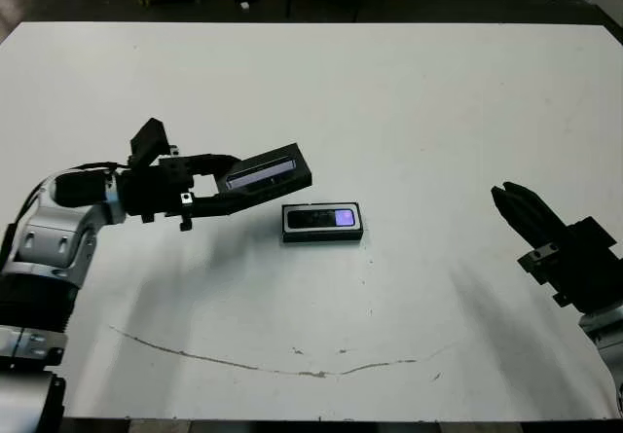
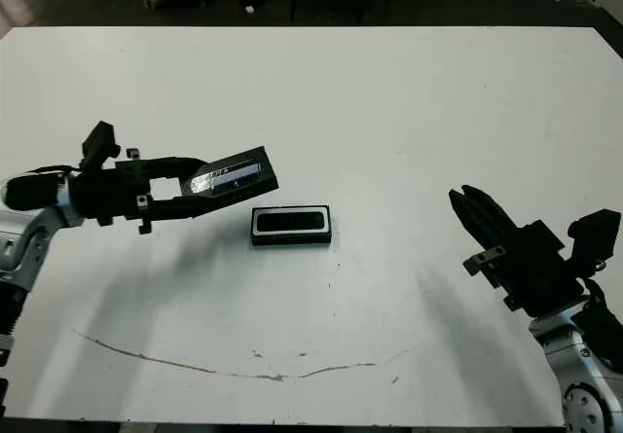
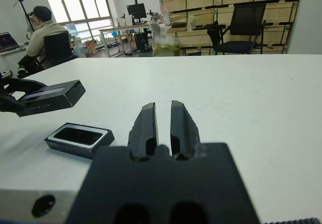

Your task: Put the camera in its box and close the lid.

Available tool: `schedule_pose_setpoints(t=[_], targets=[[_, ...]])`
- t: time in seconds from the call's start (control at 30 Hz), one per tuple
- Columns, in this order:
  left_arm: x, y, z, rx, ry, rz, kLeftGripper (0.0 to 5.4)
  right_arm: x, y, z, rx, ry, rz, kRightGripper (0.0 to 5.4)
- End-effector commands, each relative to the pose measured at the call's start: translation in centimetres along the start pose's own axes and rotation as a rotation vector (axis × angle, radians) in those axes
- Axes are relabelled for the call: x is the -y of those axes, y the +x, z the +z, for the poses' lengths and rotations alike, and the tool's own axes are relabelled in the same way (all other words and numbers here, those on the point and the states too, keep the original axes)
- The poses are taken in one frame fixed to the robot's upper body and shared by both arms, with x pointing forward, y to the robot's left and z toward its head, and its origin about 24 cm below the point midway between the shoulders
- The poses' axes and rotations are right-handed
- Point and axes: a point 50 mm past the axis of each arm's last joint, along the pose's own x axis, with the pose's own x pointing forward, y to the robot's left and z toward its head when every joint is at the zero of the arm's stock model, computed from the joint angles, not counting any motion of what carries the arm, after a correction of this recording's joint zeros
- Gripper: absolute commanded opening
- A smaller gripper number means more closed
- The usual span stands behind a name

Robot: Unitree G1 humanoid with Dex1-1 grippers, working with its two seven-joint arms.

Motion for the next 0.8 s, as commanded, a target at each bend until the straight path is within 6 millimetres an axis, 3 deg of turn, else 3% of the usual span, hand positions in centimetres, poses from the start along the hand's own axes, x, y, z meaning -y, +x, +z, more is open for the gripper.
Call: schedule_pose_setpoints(t=[0.03, 0.5, 0.8], targets=[[0.2, 0.4, -0.9, -0.030, -0.024, -0.014, 2.26, 0.1, -0.3, -0.4, -0.022, 0.001, -0.003, 0.00], [1.3, 1.5, -1.2, -0.072, -0.026, -0.116, 2.26, 0.1, -0.2, -0.5, -0.021, 0.017, 0.001, 0.00], [2.0, 3.4, -1.7, -0.047, -0.049, -0.182, 2.26, 0.0, -0.1, -0.4, -0.028, 0.013, 0.000, 0.00]])
